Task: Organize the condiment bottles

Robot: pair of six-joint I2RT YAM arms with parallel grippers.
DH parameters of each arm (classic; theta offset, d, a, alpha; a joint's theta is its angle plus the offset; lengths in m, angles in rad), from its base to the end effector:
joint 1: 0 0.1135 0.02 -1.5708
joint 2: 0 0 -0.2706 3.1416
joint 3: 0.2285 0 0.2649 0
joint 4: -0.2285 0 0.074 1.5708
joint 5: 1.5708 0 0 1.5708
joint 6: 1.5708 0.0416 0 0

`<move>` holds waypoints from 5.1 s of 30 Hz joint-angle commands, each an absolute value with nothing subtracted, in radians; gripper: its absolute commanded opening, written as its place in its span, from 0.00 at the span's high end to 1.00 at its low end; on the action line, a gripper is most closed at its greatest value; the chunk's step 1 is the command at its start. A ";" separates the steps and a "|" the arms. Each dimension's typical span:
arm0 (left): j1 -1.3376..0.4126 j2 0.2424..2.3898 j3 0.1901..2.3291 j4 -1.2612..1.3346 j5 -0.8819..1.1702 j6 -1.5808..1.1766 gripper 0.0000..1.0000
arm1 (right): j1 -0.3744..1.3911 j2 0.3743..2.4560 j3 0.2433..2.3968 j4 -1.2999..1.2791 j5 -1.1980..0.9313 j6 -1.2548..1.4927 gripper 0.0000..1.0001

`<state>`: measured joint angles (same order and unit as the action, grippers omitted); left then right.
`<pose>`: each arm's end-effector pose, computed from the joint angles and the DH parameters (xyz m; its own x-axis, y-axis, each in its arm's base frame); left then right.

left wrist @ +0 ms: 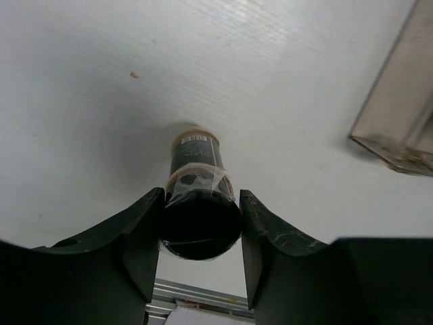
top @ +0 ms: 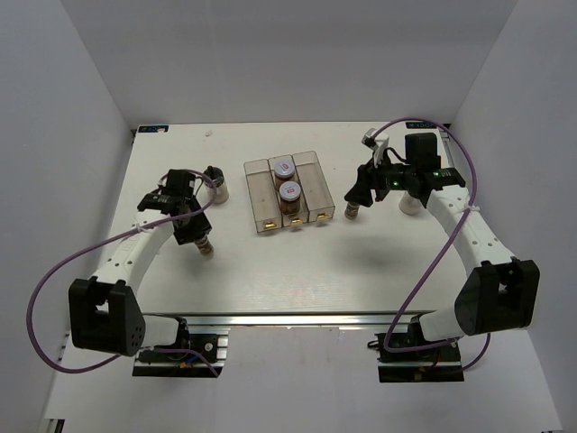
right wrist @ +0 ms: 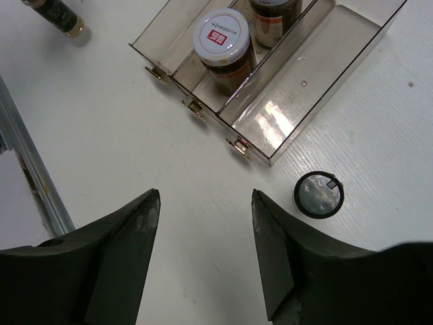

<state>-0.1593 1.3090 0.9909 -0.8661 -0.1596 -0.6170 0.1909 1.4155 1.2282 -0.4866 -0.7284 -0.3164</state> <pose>0.2550 -0.0343 0.2446 -0.8022 -0.4497 -0.3927 -0.4496 0.8878 -0.0981 0.3137 0.0888 0.3262 -0.3793 -0.3098 -0.8719 -0.8106 0.5657 0.1517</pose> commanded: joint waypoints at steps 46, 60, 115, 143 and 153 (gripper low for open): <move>-0.396 2.114 2.089 -0.865 -0.158 -0.371 1.00 | 0.170 1.390 1.201 -0.434 -0.696 -0.328 0.39; -0.396 2.183 2.079 -0.844 -0.166 -0.364 1.00 | 0.169 1.396 1.201 -0.440 -0.686 -0.331 0.38; -0.396 1.862 1.987 -0.815 -0.086 -0.376 0.13 | 0.190 1.580 1.264 -0.450 -0.335 -0.279 0.23; -0.396 1.261 1.404 -0.750 -0.115 -0.488 0.10 | 0.258 1.769 1.355 -0.419 -0.232 -0.319 0.58; -0.396 1.180 1.352 -0.764 -0.158 -0.494 0.09 | 0.258 1.623 1.493 -0.569 -0.290 -0.402 1.00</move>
<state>-0.3965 1.2255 1.3708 -0.7570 -0.1272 -0.4873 0.2558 1.7191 1.3548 -0.5201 -0.2375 -0.3584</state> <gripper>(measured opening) 0.908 0.506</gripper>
